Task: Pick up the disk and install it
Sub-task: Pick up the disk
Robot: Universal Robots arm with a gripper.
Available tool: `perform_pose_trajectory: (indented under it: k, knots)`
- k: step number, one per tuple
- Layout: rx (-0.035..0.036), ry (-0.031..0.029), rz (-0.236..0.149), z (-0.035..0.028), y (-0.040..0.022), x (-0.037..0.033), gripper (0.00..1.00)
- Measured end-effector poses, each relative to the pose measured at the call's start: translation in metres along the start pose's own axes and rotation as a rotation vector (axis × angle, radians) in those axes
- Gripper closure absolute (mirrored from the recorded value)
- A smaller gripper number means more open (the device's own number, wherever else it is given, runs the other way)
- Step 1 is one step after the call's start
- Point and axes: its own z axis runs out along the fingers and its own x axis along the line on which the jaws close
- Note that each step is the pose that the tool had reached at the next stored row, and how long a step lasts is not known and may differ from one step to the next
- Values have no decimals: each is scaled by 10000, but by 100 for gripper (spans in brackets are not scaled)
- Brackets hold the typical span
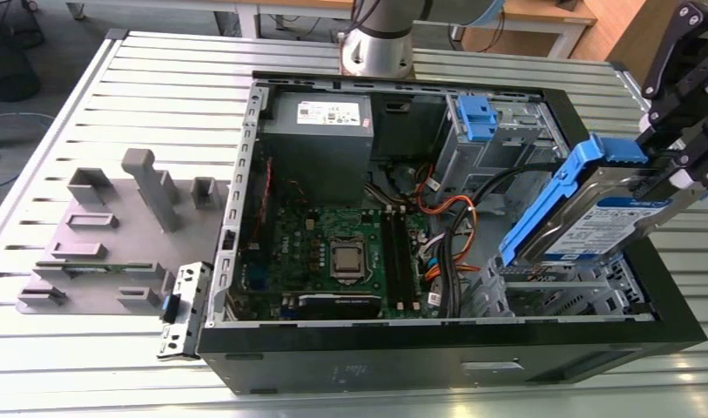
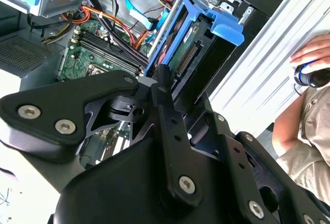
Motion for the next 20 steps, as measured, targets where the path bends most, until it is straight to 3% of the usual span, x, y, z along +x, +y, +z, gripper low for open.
perform_pose_trajectory:
  k: [20]
  knots:
    - [0, 8, 0, 72, -18, 8, 65]
